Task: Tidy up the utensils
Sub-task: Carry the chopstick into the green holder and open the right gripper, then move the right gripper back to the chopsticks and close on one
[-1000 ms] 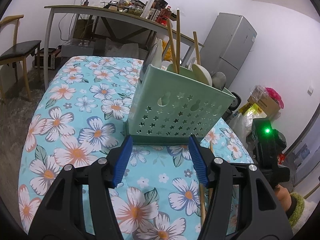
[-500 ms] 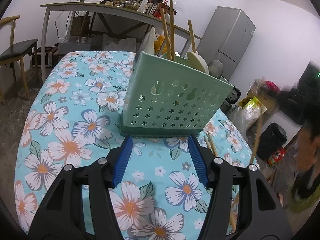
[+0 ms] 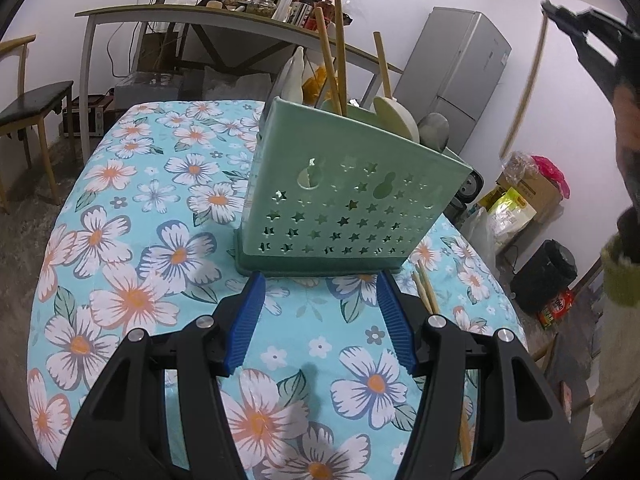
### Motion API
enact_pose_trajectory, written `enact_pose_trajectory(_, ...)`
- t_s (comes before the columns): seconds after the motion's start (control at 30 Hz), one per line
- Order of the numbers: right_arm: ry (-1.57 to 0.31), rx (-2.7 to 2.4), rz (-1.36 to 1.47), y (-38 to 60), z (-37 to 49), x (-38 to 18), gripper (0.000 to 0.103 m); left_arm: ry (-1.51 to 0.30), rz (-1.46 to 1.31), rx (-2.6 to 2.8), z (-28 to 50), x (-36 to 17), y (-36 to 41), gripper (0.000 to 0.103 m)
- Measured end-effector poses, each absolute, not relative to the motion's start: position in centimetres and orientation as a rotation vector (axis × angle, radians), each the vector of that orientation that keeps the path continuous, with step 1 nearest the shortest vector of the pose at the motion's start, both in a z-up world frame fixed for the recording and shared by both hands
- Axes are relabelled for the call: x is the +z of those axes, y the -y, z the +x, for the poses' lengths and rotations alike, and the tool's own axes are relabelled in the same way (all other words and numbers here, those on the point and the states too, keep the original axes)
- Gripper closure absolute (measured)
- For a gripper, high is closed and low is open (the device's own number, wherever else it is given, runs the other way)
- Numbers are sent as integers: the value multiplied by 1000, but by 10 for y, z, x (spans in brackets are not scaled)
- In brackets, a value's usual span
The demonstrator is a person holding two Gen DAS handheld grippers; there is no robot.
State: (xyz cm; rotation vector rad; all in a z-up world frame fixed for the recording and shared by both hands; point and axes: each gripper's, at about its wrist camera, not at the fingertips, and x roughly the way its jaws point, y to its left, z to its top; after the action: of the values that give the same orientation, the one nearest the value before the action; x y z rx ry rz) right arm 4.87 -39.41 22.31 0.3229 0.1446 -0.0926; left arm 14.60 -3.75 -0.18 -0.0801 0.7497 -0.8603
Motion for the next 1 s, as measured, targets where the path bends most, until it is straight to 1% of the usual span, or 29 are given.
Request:
enact_pose_trajectory(0.17, -157, -78, 302, 390, 75, 215, 97, -757, -77, -850, 154, -3, 40, 48)
enact_pose_trajectory(0.37, -219, -115, 232, 381, 107, 173, 97, -766, -75, -842, 162, -7, 41, 48)
enact_pose_trajectory(0.5, -298, -121, 134, 364, 121, 144, 97, -777, -68, -841, 164, -11, 44, 48)
enact_pose_trajectory(0.6, -318, -117, 66, 351, 121, 137, 95, -782, -65, -845, 164, -12, 46, 48)
enact_pose_trajectory(0.63, -318, -118, 59, 350, 120, 137, 88, -782, -64, -845, 163, -12, 47, 48)
enact_pose_trajectory(0.67, -312, -123, 57, 349, 116, 138, 77, -782, -63, -847, 163, -12, 48, 48)
enact_pose_trajectory(0.7, -305, -123, 67, 351, 113, 141, 72, -781, -62, -848, 162, -12, 48, 48)
enact_pose_trajectory(0.73, -301, -122, 78, 353, 111, 142, 70, -780, -61, -849, 161, -12, 49, 48)
enact_pose_trajectory(0.87, -277, -132, 159, 369, 84, 147, 68, -772, -61, -855, 157, -9, 49, 48)
enact_pose_trajectory(1.0, -297, -136, 263, 383, 55, 136, 67, -767, -58, -863, 153, -6, 49, 48)
